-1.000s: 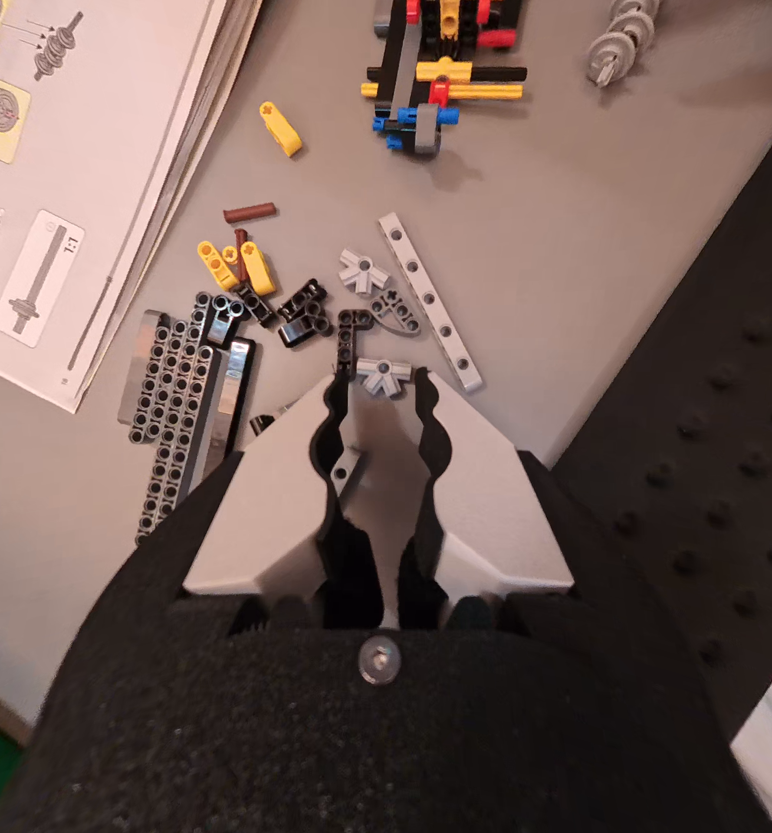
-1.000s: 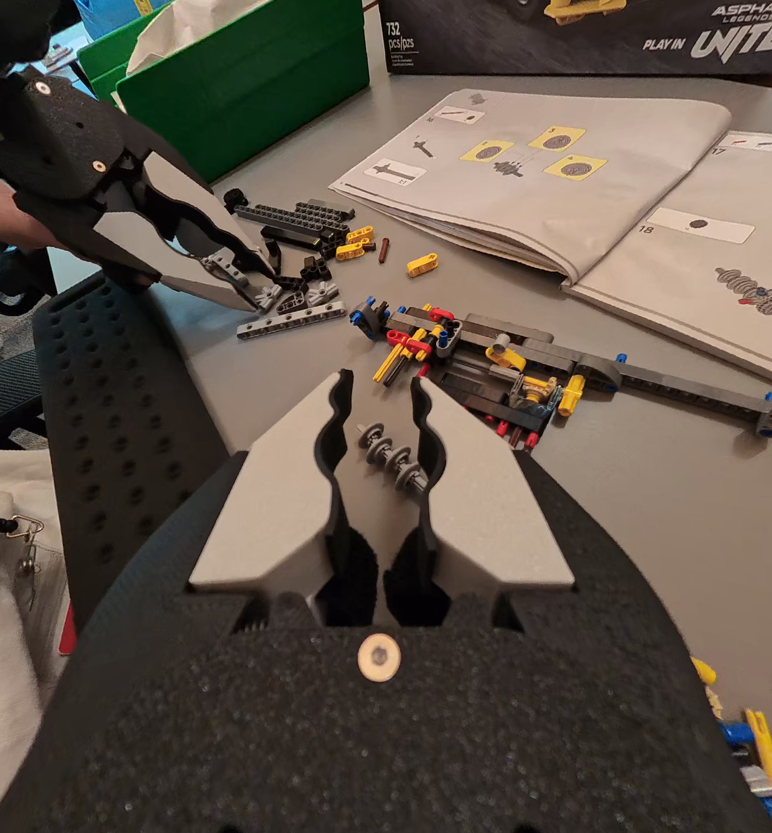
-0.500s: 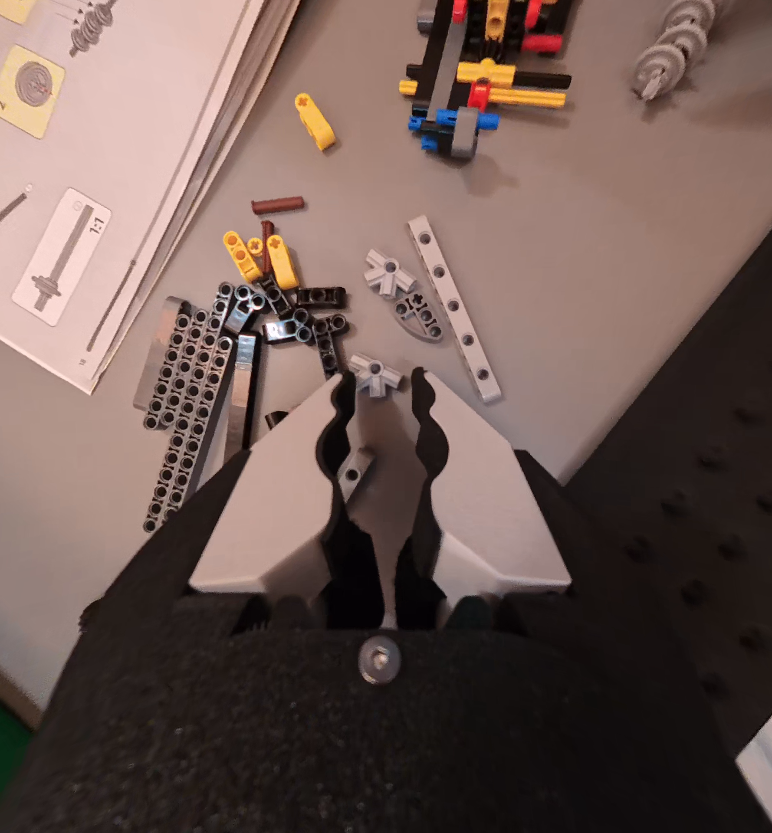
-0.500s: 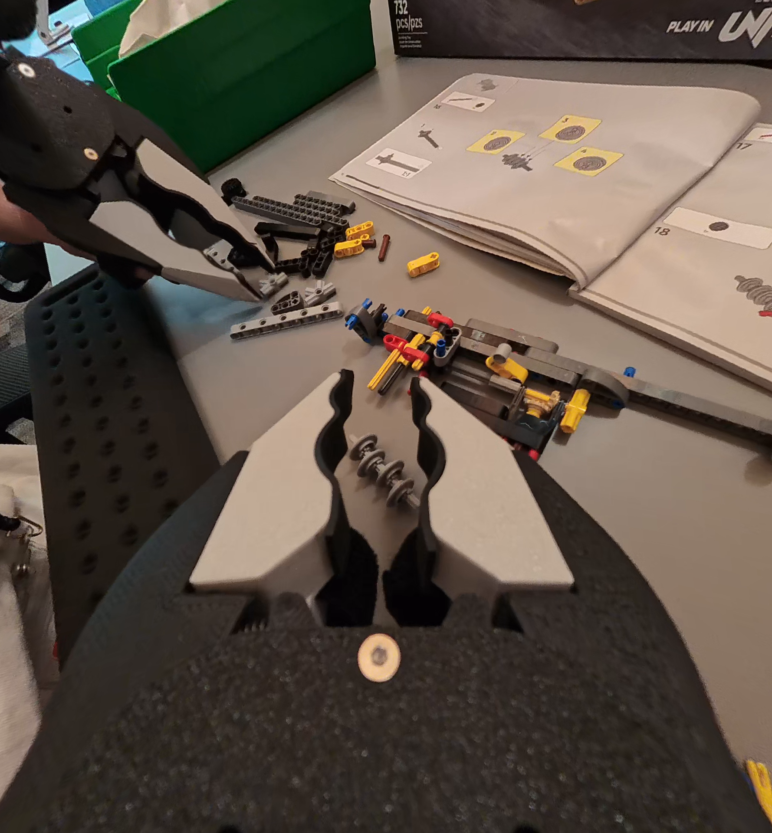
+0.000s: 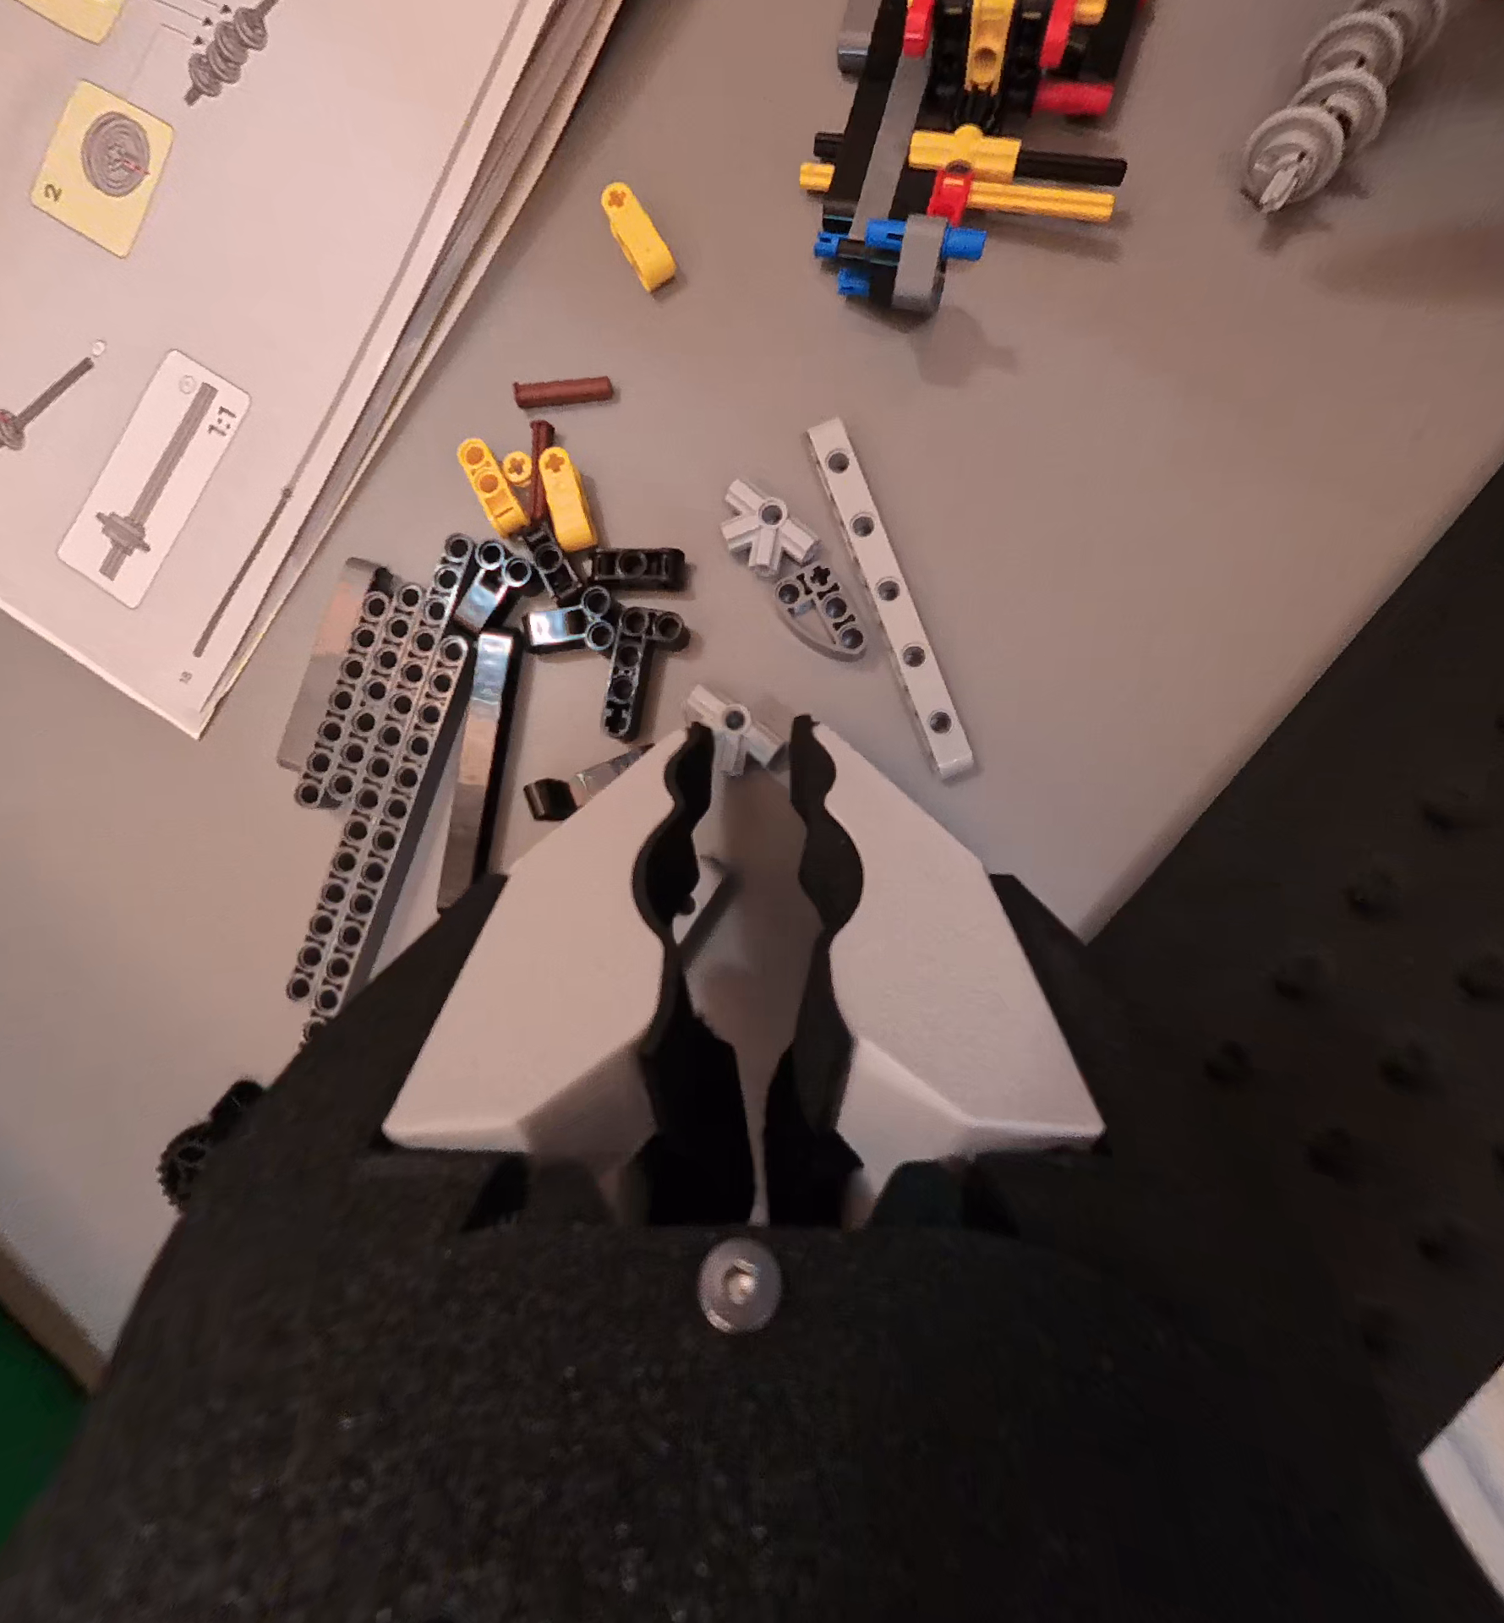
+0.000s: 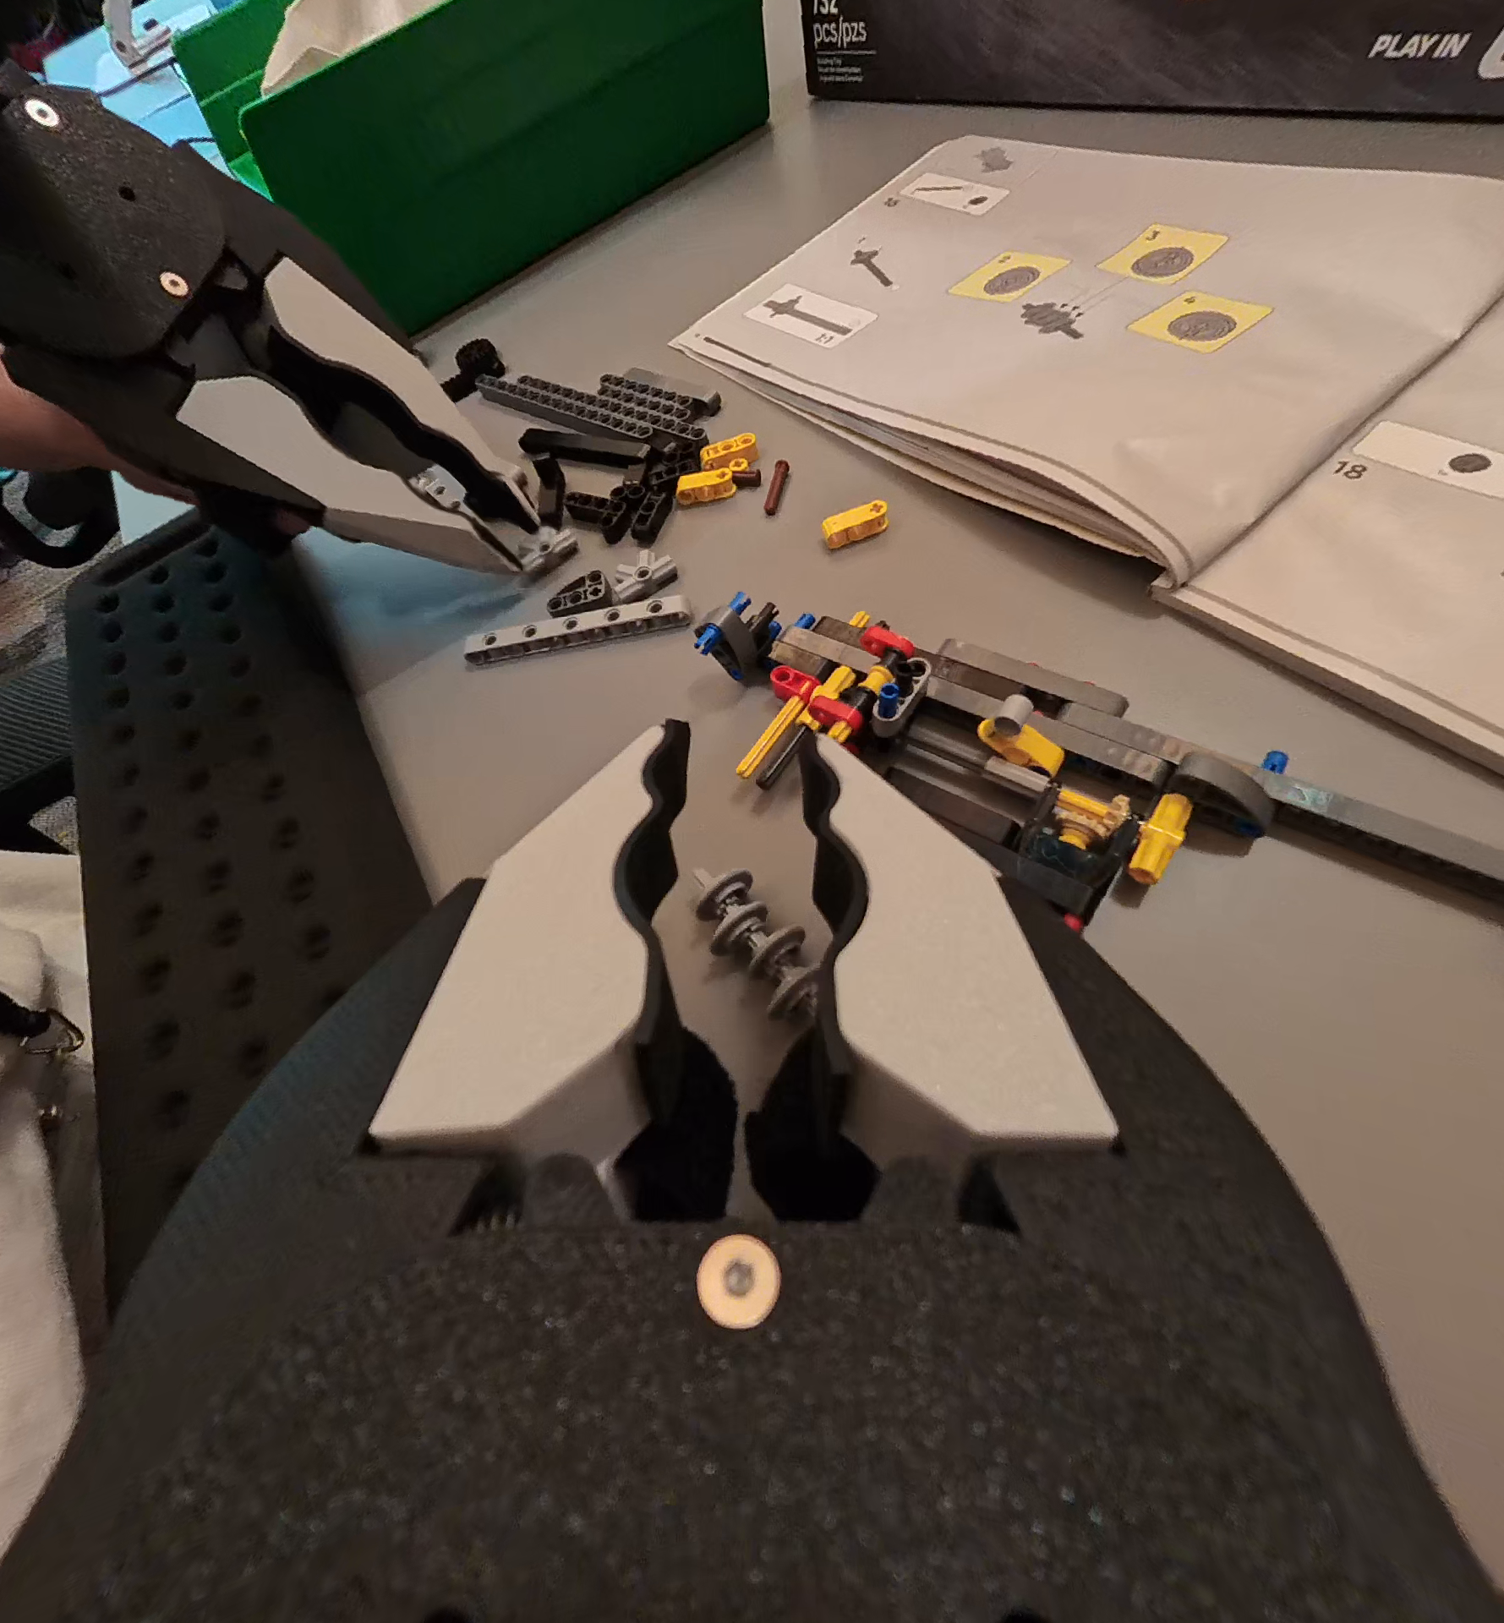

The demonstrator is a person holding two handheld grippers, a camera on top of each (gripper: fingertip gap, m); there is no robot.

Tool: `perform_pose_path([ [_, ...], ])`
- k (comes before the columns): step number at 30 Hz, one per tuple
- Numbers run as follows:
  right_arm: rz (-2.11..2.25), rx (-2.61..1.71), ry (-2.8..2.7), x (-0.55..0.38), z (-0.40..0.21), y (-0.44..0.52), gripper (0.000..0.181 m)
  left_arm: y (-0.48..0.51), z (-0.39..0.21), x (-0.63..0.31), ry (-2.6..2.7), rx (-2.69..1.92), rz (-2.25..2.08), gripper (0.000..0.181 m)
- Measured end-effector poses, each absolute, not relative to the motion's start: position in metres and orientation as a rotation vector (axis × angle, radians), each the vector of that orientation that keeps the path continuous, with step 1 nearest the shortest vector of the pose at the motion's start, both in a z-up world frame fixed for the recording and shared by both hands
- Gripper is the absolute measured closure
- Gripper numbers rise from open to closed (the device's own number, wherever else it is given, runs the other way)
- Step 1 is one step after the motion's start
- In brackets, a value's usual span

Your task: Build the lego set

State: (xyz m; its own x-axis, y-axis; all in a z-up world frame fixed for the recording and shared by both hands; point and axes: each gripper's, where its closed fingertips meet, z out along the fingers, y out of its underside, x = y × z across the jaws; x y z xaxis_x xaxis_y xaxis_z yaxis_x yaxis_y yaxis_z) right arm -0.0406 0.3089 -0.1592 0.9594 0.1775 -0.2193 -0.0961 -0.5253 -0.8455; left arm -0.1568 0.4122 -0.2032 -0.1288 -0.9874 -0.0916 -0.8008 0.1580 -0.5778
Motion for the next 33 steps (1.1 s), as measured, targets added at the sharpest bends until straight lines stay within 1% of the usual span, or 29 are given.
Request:
perform_pose_path([
  [1,0.344,-2.097,-0.060,-0.041,-0.159,0.309,0.156,0.413,-0.203,-0.157,1.971,-1.721,-0.552,0.161],
  [6,0.354,-2.097,-0.070,-0.043,-0.160,0.309,0.156,0.417,-0.207,-0.156,1.913,-1.787,-0.526,0.159],
  [11,0.357,-2.098,-0.082,-0.045,-0.161,0.308,0.156,0.416,-0.207,-0.157,1.916,-1.797,-0.497,0.163],
  [12,0.357,-2.096,-0.083,-0.046,-0.160,0.308,0.156,0.416,-0.207,-0.157,1.938,-1.771,-0.479,0.170],
  [18,0.371,-2.084,-0.092,-0.050,-0.158,0.310,0.156,0.411,-0.207,-0.156,1.974,-1.683,-0.497,0.171],
  [19,0.383,-2.079,-0.096,-0.052,-0.157,0.312,0.156,0.410,-0.205,-0.156,1.988,-1.650,-0.496,0.180],
  [25,0.580,-2.088,-0.134,-0.082,-0.156,0.330,0.154,0.397,-0.187,-0.147,2.015,-1.473,-0.507,0.180],
  [26,0.611,-2.096,-0.172,-0.088,-0.157,0.331,0.150,0.399,-0.187,-0.149,2.013,-1.480,-0.489,0.180],
  [28,0.608,-2.105,-0.193,-0.091,-0.158,0.336,0.150,0.404,-0.187,-0.155,1.993,-1.526,-0.486,0.179],
  [30,0.591,-2.093,-0.212,-0.092,-0.156,0.337,0.153,0.412,-0.186,-0.156,1.946,-1.560,-0.484,0.162],
  [31,0.592,-2.080,-0.216,-0.093,-0.155,0.337,0.154,0.416,-0.186,-0.156,1.938,-1.560,-0.482,0.158],
  [33,0.606,-2.069,-0.213,-0.095,-0.154,0.337,0.154,0.424,-0.190,-0.156,1.940,-1.574,-0.456,0.160],
])
